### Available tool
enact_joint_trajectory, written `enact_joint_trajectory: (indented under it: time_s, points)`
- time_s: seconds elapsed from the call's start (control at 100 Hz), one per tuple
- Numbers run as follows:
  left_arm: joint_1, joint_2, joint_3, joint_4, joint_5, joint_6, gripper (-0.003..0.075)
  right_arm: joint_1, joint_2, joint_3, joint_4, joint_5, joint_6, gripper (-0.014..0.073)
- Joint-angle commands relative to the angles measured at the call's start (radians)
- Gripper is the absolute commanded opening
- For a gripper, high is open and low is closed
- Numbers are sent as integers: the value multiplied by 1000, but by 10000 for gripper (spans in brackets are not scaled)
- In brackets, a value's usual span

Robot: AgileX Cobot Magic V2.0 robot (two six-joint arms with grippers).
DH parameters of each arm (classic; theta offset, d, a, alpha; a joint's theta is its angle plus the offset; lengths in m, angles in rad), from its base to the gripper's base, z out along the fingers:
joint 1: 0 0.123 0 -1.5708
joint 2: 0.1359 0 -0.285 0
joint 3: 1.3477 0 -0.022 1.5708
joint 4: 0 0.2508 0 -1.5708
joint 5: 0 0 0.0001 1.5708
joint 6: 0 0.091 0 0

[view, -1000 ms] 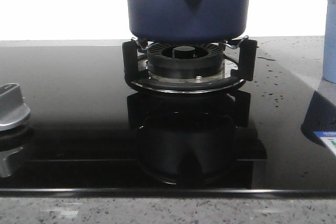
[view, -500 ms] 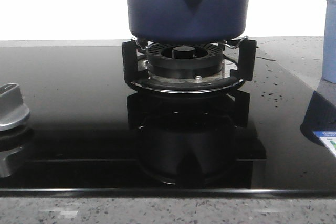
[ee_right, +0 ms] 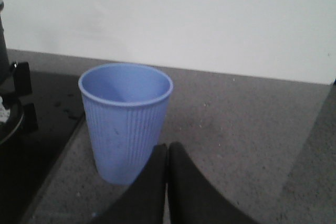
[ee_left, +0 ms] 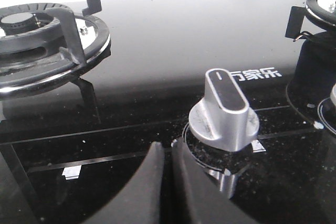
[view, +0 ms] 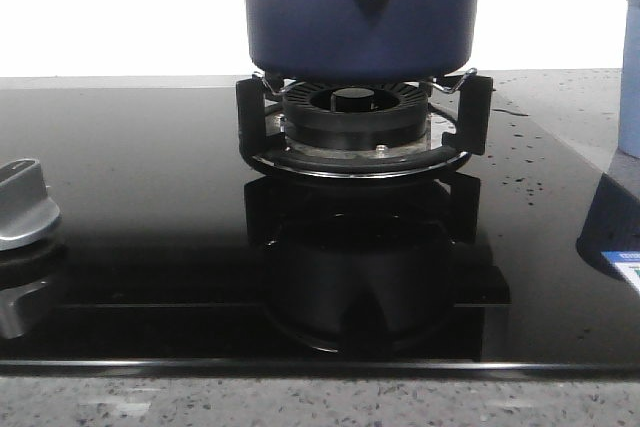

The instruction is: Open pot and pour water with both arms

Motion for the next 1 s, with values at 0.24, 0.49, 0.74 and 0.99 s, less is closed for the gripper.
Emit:
enact_joint_trajectory:
  time_s: [0.24,0.49,0.74,0.99]
  points:
    - [1,-34,46,-13,-55,-11,-20,-76,-222,208,630,-63,-496,-64]
    - [1,-34,46,-13,-55,-11,-20,-112,-364,273,744,140,-503,-64]
    - [1,-34,46,-13,-55,-11,-20,-112,-381,273,742,154,-562,-64]
    - [1,-34,46,-13,-55,-11,-20,-112,-381,273,742,152,-562,-64]
